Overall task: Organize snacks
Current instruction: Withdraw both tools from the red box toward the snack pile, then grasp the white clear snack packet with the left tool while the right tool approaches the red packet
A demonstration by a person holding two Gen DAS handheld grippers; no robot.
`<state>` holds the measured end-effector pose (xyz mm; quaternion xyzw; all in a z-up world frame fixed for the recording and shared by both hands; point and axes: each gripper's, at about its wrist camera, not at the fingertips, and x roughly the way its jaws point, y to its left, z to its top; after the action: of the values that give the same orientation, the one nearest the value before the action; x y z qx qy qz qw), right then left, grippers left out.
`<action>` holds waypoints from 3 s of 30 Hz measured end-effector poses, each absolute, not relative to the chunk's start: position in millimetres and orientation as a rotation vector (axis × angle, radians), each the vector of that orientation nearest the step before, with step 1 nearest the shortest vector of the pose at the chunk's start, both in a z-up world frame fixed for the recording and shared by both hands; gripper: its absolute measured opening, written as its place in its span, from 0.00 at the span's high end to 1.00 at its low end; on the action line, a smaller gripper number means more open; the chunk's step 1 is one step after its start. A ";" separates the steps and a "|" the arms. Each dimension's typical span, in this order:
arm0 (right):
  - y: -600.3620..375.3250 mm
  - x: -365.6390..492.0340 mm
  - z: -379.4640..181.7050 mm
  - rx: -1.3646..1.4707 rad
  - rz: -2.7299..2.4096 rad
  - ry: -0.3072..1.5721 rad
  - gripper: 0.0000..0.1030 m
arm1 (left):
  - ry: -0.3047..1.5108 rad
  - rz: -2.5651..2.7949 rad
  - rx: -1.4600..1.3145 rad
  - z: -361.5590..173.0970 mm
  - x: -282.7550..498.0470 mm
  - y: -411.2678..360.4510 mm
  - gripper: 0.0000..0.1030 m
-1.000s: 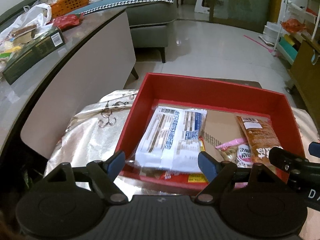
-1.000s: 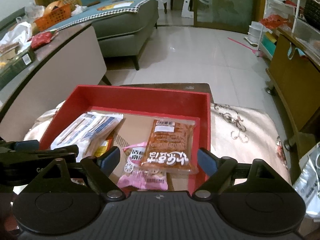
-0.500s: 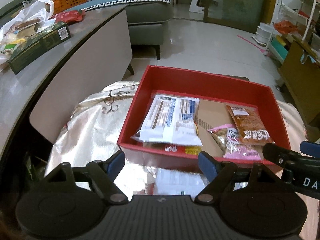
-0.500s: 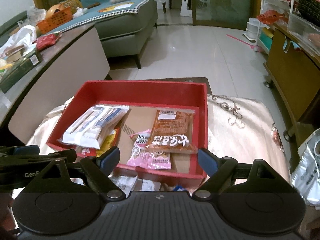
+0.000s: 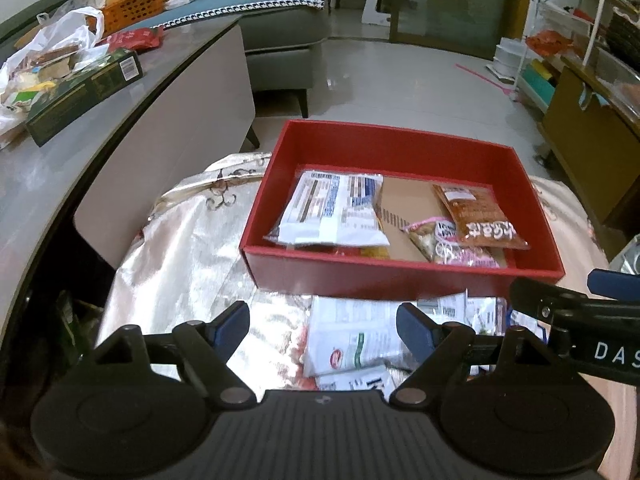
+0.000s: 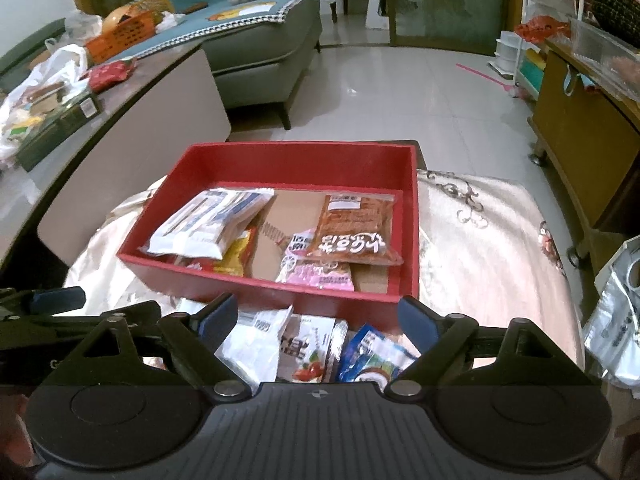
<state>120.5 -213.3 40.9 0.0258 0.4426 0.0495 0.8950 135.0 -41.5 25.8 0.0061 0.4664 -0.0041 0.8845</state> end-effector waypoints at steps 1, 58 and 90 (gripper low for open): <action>-212.8 117.9 41.2 0.053 0.104 0.919 0.11 | 0.970 -0.009 0.014 25.8 132.3 -41.1 0.27; -211.0 23.4 29.9 0.047 0.115 1.000 0.06 | 0.991 -0.011 0.039 20.4 38.6 -22.1 0.27; -250.2 29.8 18.4 0.140 0.116 1.044 0.03 | 1.077 -0.133 -0.118 -12.2 139.7 -42.8 0.26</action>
<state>29.8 -250.2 18.4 0.0667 0.4979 0.0554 0.8629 139.7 -42.8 -12.2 -0.0560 0.5121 -0.0631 0.8548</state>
